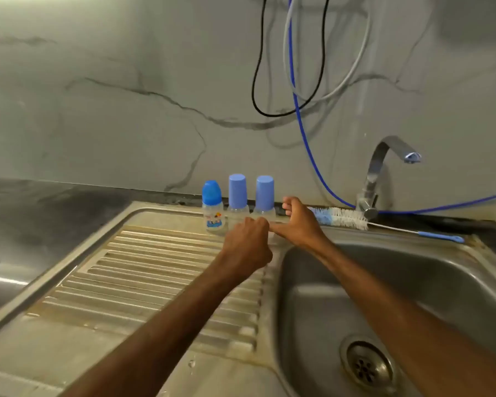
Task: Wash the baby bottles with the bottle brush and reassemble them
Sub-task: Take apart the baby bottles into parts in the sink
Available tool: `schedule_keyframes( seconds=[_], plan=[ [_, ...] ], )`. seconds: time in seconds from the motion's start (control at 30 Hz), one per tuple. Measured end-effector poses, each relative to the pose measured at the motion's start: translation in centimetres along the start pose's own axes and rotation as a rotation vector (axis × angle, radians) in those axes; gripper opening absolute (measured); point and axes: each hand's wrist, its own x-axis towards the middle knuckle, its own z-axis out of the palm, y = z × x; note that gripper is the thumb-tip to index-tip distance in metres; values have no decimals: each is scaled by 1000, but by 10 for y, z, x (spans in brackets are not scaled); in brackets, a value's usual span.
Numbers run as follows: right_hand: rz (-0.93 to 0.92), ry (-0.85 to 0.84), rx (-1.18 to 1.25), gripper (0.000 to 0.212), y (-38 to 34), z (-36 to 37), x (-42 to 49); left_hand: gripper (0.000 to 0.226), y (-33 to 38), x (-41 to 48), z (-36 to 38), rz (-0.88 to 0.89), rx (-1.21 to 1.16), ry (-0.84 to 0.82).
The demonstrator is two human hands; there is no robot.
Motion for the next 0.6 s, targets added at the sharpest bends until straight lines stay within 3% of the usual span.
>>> schedule_keyframes(
  seconds=[0.1,0.3,0.47,0.53,0.6],
  plan=[
    [66,17,-6,98,-9,12,2,25,-8,-4,0,-37,-28,-3],
    [46,62,35,58,-11,30,0,22,-11,-9,1,-7,-67,27],
    [10,112,78,57,-5,14,-12,23,-4,-8,3,12,-126,59],
    [38,118,156,58,6,-10,-24,32,8,-8,2,64,-168,59],
    [80,98,250,54,18,-40,-42,58,27,-6,8,152,-263,44]
  ],
)
